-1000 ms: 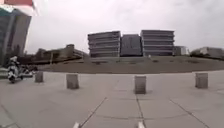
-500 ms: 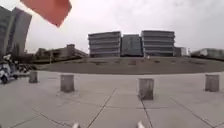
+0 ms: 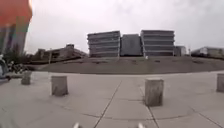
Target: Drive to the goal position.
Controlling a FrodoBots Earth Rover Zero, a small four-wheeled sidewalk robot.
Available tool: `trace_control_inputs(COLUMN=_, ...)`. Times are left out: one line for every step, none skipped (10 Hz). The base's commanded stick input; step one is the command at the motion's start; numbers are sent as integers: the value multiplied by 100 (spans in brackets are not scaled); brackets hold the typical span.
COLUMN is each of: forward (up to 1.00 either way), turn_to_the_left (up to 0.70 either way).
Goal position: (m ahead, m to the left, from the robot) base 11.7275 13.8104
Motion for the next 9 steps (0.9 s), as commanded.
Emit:
trace_control_inputs(forward=85, turn_to_the_left=4)
trace_control_inputs(forward=85, turn_to_the_left=11)
trace_control_inputs(forward=85, turn_to_the_left=20)
trace_control_inputs(forward=85, turn_to_the_left=31)
trace_control_inputs(forward=85, turn_to_the_left=32)
trace_control_inputs(forward=85, turn_to_the_left=32)
trace_control_inputs(forward=85, turn_to_the_left=32)
trace_control_inputs(forward=85, turn_to_the_left=32)
trace_control_inputs(forward=85, turn_to_the_left=31)
